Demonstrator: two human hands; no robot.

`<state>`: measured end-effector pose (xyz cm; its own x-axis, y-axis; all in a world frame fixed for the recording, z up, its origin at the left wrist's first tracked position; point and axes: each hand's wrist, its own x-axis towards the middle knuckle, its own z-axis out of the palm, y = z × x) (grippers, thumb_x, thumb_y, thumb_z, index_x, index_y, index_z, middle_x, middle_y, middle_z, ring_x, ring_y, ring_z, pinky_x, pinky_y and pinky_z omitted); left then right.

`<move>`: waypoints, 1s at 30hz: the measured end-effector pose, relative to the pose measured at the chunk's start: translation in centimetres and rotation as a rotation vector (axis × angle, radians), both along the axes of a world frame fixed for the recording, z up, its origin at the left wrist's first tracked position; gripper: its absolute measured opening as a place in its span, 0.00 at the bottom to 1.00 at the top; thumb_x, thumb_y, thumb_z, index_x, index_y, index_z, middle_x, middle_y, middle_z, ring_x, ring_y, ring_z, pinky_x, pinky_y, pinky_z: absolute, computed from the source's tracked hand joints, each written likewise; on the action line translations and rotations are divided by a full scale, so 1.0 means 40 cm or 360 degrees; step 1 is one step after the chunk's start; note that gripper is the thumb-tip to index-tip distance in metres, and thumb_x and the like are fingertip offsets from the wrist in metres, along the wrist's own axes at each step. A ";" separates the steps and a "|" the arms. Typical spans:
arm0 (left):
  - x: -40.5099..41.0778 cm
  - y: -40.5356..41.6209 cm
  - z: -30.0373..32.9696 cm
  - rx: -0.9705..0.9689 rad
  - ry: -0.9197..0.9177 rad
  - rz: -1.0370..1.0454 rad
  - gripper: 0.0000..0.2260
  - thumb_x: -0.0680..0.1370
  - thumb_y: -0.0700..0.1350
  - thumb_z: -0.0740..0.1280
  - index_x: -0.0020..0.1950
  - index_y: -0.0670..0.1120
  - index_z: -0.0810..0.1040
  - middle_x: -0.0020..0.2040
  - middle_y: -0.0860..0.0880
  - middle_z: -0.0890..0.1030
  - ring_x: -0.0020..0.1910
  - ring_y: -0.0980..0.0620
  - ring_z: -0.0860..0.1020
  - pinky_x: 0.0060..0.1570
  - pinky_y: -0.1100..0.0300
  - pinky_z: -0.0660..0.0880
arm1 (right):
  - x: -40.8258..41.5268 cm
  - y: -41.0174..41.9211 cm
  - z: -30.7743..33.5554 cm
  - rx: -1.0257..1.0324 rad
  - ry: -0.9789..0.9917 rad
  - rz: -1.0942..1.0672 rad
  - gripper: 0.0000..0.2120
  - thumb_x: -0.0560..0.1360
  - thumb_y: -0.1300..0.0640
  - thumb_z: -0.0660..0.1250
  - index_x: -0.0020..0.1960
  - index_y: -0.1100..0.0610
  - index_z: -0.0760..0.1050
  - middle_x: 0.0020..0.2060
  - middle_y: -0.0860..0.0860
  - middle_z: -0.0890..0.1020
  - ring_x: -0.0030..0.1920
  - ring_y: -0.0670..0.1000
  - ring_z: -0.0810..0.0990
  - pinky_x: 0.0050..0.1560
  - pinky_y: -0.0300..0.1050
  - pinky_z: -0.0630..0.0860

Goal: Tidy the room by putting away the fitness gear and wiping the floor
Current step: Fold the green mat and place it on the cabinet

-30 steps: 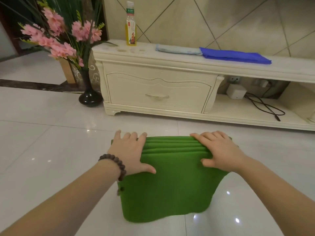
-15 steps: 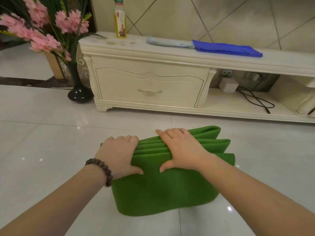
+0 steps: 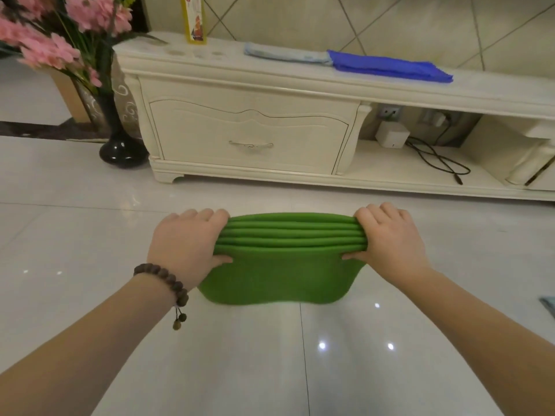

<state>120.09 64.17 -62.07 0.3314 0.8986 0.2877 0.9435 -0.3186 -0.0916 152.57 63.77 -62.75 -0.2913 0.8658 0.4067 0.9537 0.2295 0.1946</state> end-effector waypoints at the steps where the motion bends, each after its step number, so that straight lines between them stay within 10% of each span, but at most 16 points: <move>1: 0.004 0.004 -0.012 0.0124 -0.0018 -0.0020 0.24 0.67 0.58 0.75 0.56 0.49 0.73 0.44 0.50 0.78 0.43 0.46 0.76 0.43 0.52 0.73 | 0.003 0.001 -0.005 0.0132 0.0038 -0.0003 0.30 0.53 0.46 0.81 0.46 0.58 0.72 0.41 0.54 0.77 0.42 0.58 0.74 0.44 0.52 0.70; 7: 0.027 -0.004 -0.150 0.0469 -0.0087 -0.0114 0.32 0.60 0.45 0.79 0.61 0.45 0.72 0.49 0.42 0.79 0.44 0.41 0.75 0.44 0.50 0.67 | 0.043 -0.006 -0.078 0.0292 -0.0039 0.0005 0.30 0.59 0.59 0.77 0.57 0.62 0.70 0.55 0.60 0.79 0.54 0.61 0.77 0.57 0.56 0.67; 12: 0.029 -0.082 -0.313 0.0152 0.0173 -0.0404 0.31 0.58 0.43 0.80 0.56 0.43 0.70 0.43 0.39 0.78 0.45 0.38 0.79 0.49 0.43 0.75 | 0.066 -0.094 -0.249 -0.0379 -0.0327 0.0192 0.48 0.49 0.51 0.81 0.66 0.55 0.67 0.45 0.56 0.78 0.47 0.59 0.79 0.58 0.58 0.74; 18: 0.023 -0.164 -0.380 -0.0438 0.0365 -0.0530 0.34 0.54 0.52 0.80 0.52 0.43 0.67 0.43 0.41 0.77 0.39 0.41 0.79 0.32 0.52 0.77 | 0.061 -0.172 -0.336 -0.0675 -0.0449 0.0299 0.46 0.50 0.59 0.81 0.66 0.59 0.70 0.64 0.63 0.75 0.63 0.66 0.75 0.60 0.62 0.72; 25: 0.050 -0.180 -0.423 -0.0739 0.0496 -0.0552 0.24 0.76 0.65 0.51 0.53 0.50 0.78 0.58 0.41 0.78 0.56 0.41 0.76 0.56 0.42 0.73 | 0.026 -0.280 -0.436 -0.1112 -0.0424 0.0215 0.43 0.60 0.54 0.77 0.72 0.50 0.63 0.65 0.60 0.74 0.65 0.65 0.73 0.61 0.57 0.72; 28: 0.083 -0.161 -0.471 -0.0856 0.0302 -0.0340 0.32 0.75 0.70 0.44 0.76 0.60 0.53 0.79 0.42 0.46 0.76 0.34 0.48 0.67 0.27 0.50 | 0.017 -0.282 -0.441 -0.0996 -0.0350 0.0206 0.27 0.69 0.39 0.63 0.66 0.47 0.70 0.56 0.57 0.79 0.57 0.63 0.77 0.62 0.63 0.71; 30: 0.095 -0.167 -0.510 -0.0969 0.0307 -0.0257 0.32 0.73 0.72 0.34 0.74 0.63 0.33 0.75 0.47 0.29 0.74 0.36 0.32 0.66 0.27 0.38 | -0.010 -0.252 -0.431 -0.0897 -0.0180 0.0174 0.23 0.74 0.37 0.55 0.61 0.48 0.75 0.49 0.55 0.79 0.52 0.60 0.77 0.65 0.66 0.66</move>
<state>123.88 57.51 -82.48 0.4703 0.8166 -0.3346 0.8642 -0.5030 -0.0130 152.17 53.70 -79.98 -0.4059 0.9020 -0.1469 0.8991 0.4230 0.1129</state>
